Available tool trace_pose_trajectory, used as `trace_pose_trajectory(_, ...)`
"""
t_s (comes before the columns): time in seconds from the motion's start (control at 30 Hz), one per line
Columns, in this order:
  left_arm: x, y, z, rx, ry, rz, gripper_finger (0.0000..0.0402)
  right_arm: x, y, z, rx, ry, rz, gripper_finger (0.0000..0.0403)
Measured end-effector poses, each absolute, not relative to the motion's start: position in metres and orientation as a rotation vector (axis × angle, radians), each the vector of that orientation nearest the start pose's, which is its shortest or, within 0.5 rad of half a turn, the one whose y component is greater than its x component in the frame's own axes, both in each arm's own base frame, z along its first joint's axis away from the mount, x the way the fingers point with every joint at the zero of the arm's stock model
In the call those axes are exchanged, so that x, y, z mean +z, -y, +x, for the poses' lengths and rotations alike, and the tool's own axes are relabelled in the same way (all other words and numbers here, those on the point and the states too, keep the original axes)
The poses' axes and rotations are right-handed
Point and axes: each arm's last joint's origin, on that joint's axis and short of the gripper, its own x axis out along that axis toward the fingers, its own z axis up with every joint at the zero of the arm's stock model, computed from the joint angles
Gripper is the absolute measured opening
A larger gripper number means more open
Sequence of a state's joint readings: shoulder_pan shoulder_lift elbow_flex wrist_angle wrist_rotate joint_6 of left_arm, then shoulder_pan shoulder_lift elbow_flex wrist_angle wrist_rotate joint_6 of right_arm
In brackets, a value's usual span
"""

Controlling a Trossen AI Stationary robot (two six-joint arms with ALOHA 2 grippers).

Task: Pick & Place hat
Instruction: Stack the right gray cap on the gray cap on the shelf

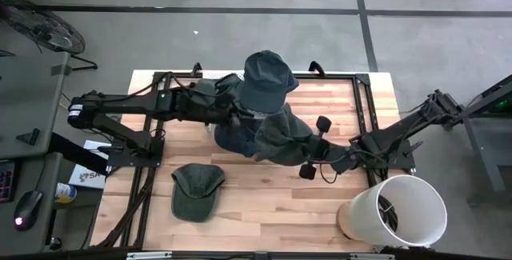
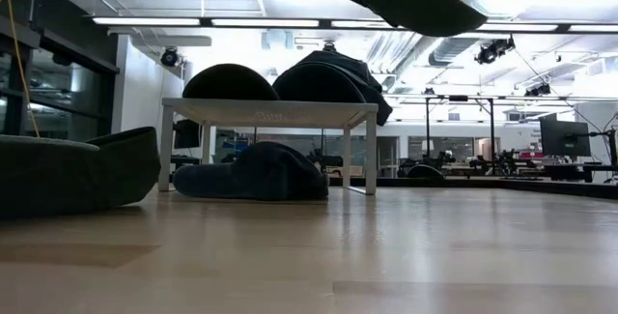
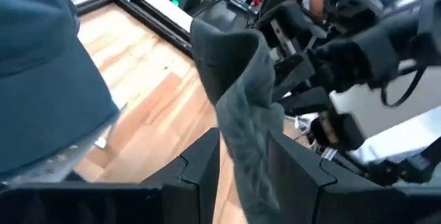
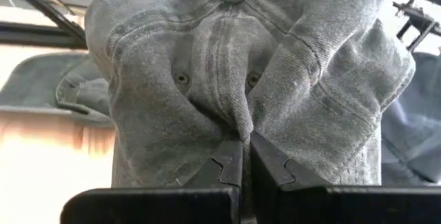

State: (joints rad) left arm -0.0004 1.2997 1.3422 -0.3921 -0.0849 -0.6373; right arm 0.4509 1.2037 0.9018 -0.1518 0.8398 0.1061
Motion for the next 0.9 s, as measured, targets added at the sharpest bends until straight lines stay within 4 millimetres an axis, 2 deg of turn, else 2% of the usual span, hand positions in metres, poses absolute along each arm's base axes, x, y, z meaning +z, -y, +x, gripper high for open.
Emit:
trace_pose_trajectory(0.23, 0.392, -0.002, 0.286, 0.198, -0.316, -0.770, 0.0117, 0.297, -0.083, 0.243, -0.418, -0.356, -0.237, 0.0000)
trace_pose_trajectory(0.9, 0.376, 0.000, 0.309, 0.163, -0.361, -0.786, 0.0117, 0.301, -0.067, 0.252, -0.348, -0.348, -0.250, 0.0000)
